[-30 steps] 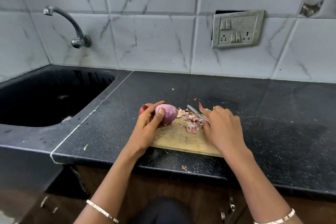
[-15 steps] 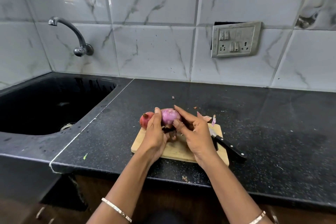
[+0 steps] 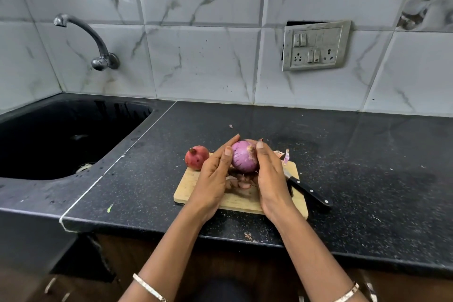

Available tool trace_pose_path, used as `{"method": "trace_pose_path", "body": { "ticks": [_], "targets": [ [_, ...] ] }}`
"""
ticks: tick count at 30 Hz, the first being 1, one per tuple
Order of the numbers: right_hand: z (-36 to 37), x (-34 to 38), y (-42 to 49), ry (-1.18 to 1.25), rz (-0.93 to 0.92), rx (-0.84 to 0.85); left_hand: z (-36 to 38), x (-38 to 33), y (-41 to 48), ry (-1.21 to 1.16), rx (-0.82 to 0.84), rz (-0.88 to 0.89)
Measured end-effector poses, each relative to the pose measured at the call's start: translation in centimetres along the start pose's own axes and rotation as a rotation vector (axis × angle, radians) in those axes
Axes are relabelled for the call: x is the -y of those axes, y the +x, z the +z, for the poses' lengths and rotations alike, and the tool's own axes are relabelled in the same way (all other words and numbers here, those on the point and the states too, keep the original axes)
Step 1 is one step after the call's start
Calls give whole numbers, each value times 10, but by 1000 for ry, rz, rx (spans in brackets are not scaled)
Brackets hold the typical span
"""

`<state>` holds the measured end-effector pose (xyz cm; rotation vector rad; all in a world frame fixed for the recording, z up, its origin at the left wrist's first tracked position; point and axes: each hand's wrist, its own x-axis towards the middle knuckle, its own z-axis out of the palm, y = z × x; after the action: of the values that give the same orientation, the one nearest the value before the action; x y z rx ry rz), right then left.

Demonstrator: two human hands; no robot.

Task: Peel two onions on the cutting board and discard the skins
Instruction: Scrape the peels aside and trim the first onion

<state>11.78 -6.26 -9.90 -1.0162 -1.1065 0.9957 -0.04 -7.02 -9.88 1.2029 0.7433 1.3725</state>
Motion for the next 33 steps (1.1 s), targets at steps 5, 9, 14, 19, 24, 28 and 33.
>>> {"method": "trace_pose_path", "body": {
  "ticks": [5, 9, 14, 19, 24, 28, 33],
  "targets": [
    [3, 5, -6, -100, -58, 120, 3, -4, -2, -47, -29, -32],
    [0, 2, -6, -149, -115, 158, 3, -6, 0, -90, -82, -68],
    [-2, 3, -4, -147, -90, 82, -2, -1, 1, -94, -28, -82],
    [-2, 3, 7, 2, 108, 13, -8, 3, 0, -113, 145, -92],
    [-4, 5, 6, 59, 117, 76, -6, 4, 0, -106, 154, -51],
    [-6, 5, 4, 36, 109, 91, -8, 8, 3, -37, 158, -15],
    [-1, 6, 9, 52, 115, 34, -7, 8, 1, 15, 104, -7]
  ]
}}
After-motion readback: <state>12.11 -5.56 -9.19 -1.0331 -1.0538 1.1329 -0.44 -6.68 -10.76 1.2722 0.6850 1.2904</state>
